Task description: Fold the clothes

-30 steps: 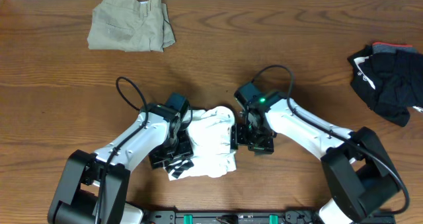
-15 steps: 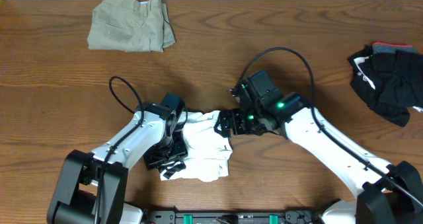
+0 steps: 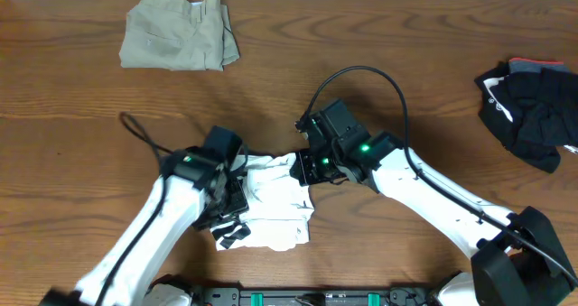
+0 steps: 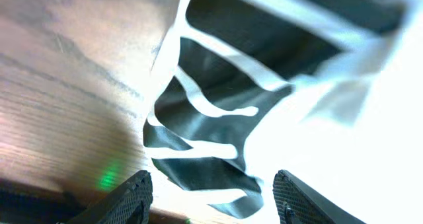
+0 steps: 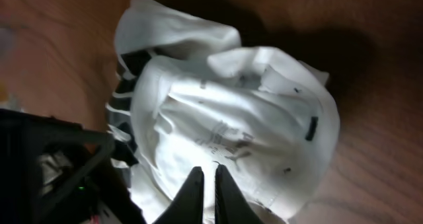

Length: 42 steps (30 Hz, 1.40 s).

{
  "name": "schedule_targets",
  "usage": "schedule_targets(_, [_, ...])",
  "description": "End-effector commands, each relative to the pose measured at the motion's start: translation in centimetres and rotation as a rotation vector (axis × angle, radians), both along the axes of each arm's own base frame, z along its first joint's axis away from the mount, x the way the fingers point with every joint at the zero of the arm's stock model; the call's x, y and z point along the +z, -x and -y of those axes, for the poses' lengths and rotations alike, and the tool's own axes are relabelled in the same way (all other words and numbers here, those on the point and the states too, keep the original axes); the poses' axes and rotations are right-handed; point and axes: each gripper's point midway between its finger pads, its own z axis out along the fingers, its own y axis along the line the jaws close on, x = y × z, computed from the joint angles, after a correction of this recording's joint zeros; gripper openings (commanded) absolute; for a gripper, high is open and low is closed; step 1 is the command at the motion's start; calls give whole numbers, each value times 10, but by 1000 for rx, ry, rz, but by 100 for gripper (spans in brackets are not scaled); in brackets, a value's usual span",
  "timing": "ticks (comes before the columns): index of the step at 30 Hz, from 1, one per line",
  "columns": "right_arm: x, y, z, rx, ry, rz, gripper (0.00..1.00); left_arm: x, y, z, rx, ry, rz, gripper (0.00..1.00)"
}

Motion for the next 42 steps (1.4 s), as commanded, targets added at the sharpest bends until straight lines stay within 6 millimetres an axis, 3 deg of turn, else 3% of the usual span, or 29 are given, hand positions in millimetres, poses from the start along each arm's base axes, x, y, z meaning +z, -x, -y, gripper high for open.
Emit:
schedule_targets(1, [33,6,-17,70,-144,24,2,21,-8,-8,32,-17,106,61])
schedule_targets(3, [48,18,-34,179,-251,35,4,27,-6,-19,111,-56,126,62])
schedule_targets(6, [47,26,-42,214,-262,28,4,30,-5,-25,156,-63,135,62])
schedule_targets(9, [32,23,-43,190,-219,19,4,29,-7,-22,163,-38,131,62])
schedule_targets(15, [-10,17,-45,126,-157,-89,3,14,-10,4,127,85,82,62])
schedule_targets(21, [-49,21,-43,94,-97,-193,1,-17,1,20,64,130,-53,62])
schedule_targets(26, [-61,16,-37,69,-54,-186,3,-38,4,29,15,121,-114,62])
schedule_targets(32, [-72,12,-22,22,34,-175,6,-62,18,25,16,72,-227,62])
schedule_targets(42, [-77,0,-6,-31,76,-172,7,-65,40,5,-4,-33,-329,62])
